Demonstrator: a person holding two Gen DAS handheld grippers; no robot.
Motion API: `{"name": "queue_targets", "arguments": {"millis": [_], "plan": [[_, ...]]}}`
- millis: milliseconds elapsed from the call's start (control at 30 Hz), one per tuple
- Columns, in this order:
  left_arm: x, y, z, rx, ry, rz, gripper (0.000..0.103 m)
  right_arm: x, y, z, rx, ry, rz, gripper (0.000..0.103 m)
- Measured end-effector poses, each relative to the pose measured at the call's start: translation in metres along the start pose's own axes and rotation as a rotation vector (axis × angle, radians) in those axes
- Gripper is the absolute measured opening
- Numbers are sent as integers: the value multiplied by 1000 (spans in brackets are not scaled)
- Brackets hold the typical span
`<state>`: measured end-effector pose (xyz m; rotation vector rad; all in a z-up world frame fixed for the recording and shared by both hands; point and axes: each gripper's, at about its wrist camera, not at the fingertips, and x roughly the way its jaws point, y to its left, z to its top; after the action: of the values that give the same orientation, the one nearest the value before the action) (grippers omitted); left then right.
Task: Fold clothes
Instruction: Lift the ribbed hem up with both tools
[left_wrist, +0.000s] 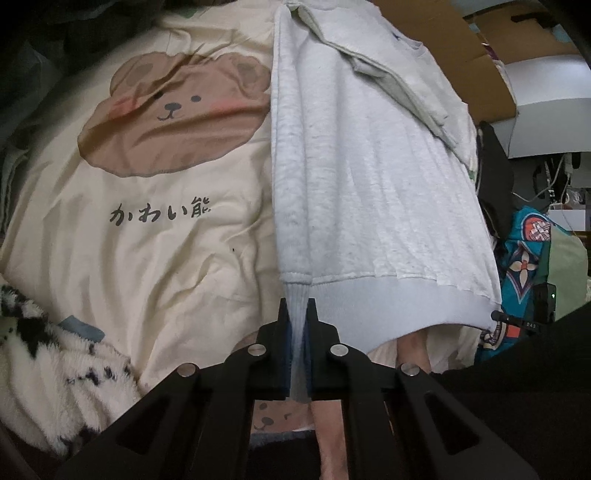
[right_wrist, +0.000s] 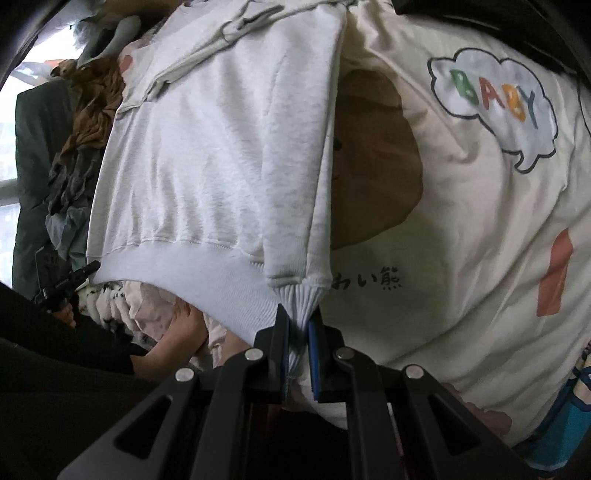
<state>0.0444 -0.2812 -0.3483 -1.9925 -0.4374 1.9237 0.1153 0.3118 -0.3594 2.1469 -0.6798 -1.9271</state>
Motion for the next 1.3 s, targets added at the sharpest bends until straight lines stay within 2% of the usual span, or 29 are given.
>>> {"name": "queue_targets", "arguments": {"millis": [200, 367, 600, 933, 1067, 1300], "plan": [[-28, -2, -8, 9, -21, -9, 4, -21, 10, -7, -20, -11, 9, 7], [-28, -18, -13, -4, -33, -17, 4, -37, 19, -13, -31, -29, 12, 7], [-32, -21, -38, -25, -13, -28, 4, -56, 10, -23, -16, -32, 8, 7], [-34, -16, -79, -82, 25, -28, 3, -56, 4, -53, 1, 3, -4, 7], [-31, -17, -79, -90, 22, -32, 3, -56, 0, -60, 15, 18, -3, 7], [-43, -27, -67, -103, -14, -63, 3, -60, 1, -56, 34, -10, 23, 7]]}}
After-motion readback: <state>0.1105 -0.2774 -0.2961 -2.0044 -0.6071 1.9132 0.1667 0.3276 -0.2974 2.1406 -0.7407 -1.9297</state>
